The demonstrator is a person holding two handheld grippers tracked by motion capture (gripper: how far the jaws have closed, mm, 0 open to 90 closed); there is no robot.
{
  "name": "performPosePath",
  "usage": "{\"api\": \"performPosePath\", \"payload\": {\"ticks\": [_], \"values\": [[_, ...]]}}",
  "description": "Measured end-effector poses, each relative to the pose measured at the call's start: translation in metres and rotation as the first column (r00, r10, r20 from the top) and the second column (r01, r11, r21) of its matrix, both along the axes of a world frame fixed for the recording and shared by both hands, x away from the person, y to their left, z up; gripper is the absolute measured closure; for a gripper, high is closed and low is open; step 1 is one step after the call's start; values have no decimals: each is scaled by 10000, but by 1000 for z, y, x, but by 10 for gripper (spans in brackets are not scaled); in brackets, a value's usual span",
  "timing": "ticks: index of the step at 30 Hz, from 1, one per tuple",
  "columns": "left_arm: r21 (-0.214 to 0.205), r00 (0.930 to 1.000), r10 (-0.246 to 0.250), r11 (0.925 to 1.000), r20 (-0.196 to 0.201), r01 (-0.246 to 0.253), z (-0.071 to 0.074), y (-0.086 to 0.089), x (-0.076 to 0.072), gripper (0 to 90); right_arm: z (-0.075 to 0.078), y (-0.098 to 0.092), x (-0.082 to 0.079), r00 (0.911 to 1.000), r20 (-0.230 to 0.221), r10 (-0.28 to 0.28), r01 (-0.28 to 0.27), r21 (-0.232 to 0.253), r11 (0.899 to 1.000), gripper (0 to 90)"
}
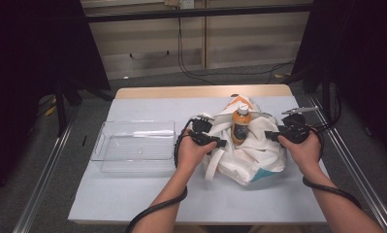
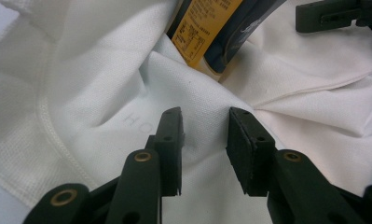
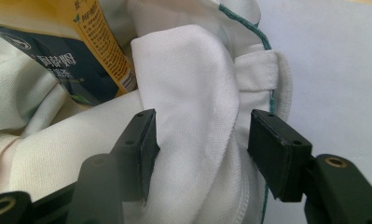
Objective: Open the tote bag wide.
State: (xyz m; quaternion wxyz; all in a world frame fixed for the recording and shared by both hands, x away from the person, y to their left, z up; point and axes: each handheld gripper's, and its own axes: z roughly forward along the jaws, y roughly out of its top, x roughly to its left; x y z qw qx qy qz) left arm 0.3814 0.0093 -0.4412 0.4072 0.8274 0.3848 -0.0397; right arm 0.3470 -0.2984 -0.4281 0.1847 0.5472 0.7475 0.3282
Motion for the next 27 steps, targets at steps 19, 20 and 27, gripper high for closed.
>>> {"api": "performPosePath", "payload": {"ticks": [19,20,27], "values": [[375,9986,468,9982,-238,-459,-17,15,-3,900,-7,-2,-3,9998,207,8,-11,138,9999,300],[311,9985,510,9982,-193,-504,-15,16,-3,900,-6,-2,-4,9998,199,15,-18,143,9999,291],[-106,9985,539,9985,34,-539,-2,19,-2,798,3,-1,-7,9992,306,245,-242,-89,9997,167]]}}
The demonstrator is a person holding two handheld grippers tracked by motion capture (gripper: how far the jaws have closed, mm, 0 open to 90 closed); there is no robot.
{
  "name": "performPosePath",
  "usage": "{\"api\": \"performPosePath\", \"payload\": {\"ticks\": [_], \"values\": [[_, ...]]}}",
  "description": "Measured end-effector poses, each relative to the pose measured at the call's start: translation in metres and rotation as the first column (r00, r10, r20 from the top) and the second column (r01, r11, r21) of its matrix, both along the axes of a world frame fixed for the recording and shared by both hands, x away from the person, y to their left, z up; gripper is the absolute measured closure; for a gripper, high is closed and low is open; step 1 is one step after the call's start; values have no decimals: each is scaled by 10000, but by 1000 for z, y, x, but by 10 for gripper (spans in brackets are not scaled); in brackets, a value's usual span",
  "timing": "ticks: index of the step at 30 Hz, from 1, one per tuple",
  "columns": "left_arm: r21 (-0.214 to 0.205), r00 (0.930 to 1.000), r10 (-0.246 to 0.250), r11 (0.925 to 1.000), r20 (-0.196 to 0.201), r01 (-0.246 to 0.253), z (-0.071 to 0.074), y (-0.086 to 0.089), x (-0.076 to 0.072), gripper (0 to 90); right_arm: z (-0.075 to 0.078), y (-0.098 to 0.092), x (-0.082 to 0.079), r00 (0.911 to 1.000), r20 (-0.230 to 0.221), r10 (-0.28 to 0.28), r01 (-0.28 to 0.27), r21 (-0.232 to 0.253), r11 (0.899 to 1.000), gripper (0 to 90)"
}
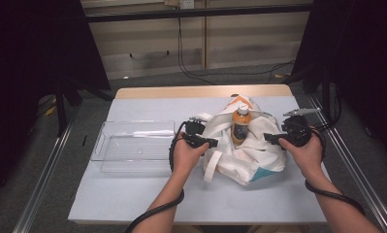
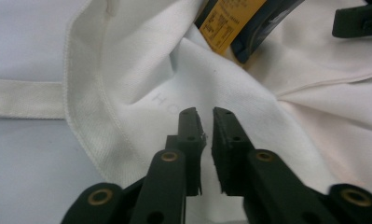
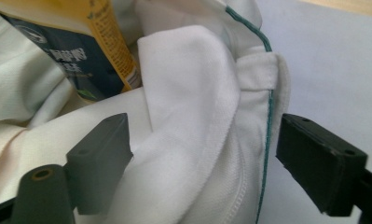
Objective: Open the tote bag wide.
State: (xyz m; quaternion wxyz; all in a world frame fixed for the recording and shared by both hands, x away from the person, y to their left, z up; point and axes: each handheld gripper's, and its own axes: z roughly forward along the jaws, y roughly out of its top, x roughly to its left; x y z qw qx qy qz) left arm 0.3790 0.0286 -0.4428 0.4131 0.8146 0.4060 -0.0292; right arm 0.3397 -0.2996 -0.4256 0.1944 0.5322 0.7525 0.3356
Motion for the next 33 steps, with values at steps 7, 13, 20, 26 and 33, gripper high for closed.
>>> {"api": "performPosePath", "payload": {"ticks": [7,13,20,26,33], "values": [[-254,9990,-4,9997,437,15,15,2,1,537,13,6,-10,9990,341,298,-298,-5,9996,98],[-142,9969,-175,9997,768,187,22,-4,2,372,6,12,-16,9979,182,628,-631,111,9979,65],[-99,9952,-157,9998,966,167,24,-1,6,245,7,12,-18,9975,162,688,-691,193,9974,49],[-88,9948,-219,9997,995,229,28,1,7,205,10,8,-20,9958,243,883,-889,235,9958,25],[-110,9930,-336,9993,1132,351,35,-4,7,171,10,8,-20,9941,241,1053,-1057,159,9943,22]]}}
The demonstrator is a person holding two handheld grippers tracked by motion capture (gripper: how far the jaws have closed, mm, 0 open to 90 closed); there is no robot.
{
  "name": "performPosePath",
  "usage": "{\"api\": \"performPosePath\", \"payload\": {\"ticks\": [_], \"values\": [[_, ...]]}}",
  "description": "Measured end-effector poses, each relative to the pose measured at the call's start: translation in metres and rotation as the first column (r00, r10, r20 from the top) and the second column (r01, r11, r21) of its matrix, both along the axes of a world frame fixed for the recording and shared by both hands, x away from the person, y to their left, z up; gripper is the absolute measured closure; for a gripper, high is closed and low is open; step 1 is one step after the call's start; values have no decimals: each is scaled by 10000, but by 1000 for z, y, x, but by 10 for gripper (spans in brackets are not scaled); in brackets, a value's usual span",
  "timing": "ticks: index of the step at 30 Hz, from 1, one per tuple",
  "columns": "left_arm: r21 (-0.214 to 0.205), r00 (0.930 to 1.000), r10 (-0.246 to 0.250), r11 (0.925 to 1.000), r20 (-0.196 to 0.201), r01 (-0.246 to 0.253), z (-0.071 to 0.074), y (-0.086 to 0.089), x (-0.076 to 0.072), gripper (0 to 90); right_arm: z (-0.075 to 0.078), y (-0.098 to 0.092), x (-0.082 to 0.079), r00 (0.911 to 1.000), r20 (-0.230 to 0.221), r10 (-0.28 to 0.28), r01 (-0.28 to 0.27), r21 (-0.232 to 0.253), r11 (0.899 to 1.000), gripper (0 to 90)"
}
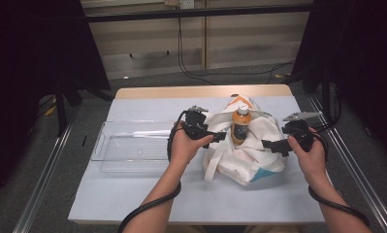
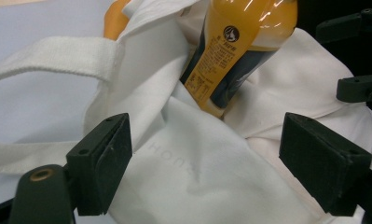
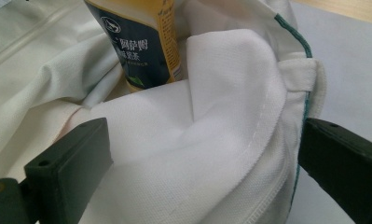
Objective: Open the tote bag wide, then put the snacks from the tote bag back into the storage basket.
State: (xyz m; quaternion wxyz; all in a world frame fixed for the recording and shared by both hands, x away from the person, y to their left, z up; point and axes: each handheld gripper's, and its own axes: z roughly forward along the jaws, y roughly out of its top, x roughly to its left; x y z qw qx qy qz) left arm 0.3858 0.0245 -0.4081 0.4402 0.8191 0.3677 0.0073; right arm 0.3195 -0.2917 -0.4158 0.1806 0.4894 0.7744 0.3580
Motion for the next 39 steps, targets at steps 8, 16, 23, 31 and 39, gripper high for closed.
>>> {"api": "performPosePath", "payload": {"ticks": [8,16,23,31,39], "values": [[-159,10000,7,9999,40,-6,5,-5,3,160,-3,-2,-1,9999,-136,91,-89,135,9999,22],[-159,9999,-101,9998,26,101,9,-9,5,158,-2,-4,-4,9998,-141,119,-117,158,9998,19],[-210,9997,-244,9995,90,246,10,-15,7,153,-2,-7,-4,9999,-131,68,-64,243,9997,20],[-196,9994,-320,9993,151,323,13,-21,7,149,-1,-10,-6,9999,-144,53,-49,239,9997,20],[-222,9991,-386,9990,198,390,13,-30,10,148,-1,-15,-9,9999,-126,-2,5,247,9997,20]]}}
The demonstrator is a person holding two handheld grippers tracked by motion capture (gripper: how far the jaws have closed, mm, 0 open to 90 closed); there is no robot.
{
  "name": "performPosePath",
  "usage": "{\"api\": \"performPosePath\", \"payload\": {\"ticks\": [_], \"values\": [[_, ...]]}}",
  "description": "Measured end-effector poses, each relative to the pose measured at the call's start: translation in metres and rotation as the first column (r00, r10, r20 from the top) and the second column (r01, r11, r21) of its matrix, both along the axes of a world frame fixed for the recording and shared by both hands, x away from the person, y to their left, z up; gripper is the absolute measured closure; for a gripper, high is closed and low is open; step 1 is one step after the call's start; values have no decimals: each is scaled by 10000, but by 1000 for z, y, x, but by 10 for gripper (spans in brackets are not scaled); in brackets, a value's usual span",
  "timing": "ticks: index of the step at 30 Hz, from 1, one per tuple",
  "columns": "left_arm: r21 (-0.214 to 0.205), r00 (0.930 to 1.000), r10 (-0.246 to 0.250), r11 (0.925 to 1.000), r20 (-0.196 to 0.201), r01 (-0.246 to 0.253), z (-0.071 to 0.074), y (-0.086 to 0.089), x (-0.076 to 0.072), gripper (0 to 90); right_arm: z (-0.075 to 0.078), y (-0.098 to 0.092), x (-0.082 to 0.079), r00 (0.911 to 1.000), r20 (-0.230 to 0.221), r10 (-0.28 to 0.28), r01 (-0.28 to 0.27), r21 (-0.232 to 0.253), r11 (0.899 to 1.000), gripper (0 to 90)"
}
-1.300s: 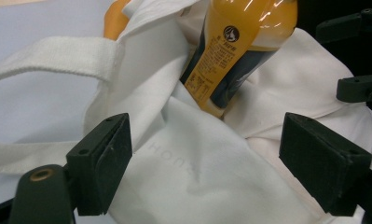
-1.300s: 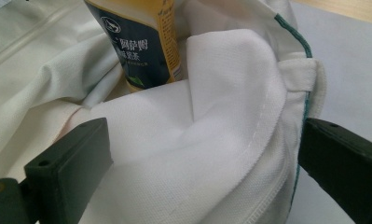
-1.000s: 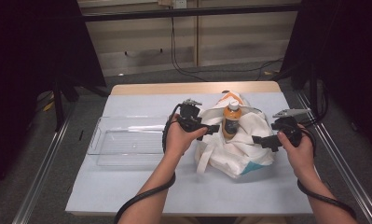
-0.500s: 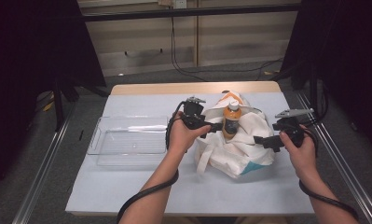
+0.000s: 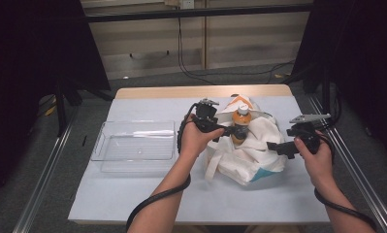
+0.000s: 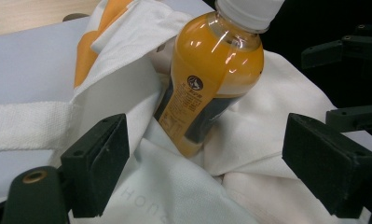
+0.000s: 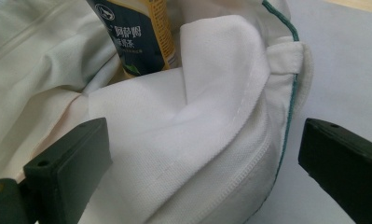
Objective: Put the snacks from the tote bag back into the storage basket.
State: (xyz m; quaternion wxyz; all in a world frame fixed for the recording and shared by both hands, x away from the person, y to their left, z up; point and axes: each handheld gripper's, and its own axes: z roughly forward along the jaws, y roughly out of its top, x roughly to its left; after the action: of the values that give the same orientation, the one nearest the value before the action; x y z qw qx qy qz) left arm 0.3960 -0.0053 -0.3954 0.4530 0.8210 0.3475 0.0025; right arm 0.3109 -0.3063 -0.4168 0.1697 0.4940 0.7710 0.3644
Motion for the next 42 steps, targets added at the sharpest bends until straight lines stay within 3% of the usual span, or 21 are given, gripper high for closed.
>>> {"api": "performPosePath", "payload": {"ticks": [10,24,42], "values": [[84,9996,-282,9996,82,281,1,-16,5,147,0,-5,-3,10000,-8,-99,99,27,9999,20],[89,9996,-274,9996,102,273,0,-32,12,143,-2,-6,-5,10000,-43,-18,18,86,10000,14],[400,9993,-329,9987,197,321,-6,-47,20,144,0,-7,-5,10000,-5,-30,30,222,9997,19]]}}
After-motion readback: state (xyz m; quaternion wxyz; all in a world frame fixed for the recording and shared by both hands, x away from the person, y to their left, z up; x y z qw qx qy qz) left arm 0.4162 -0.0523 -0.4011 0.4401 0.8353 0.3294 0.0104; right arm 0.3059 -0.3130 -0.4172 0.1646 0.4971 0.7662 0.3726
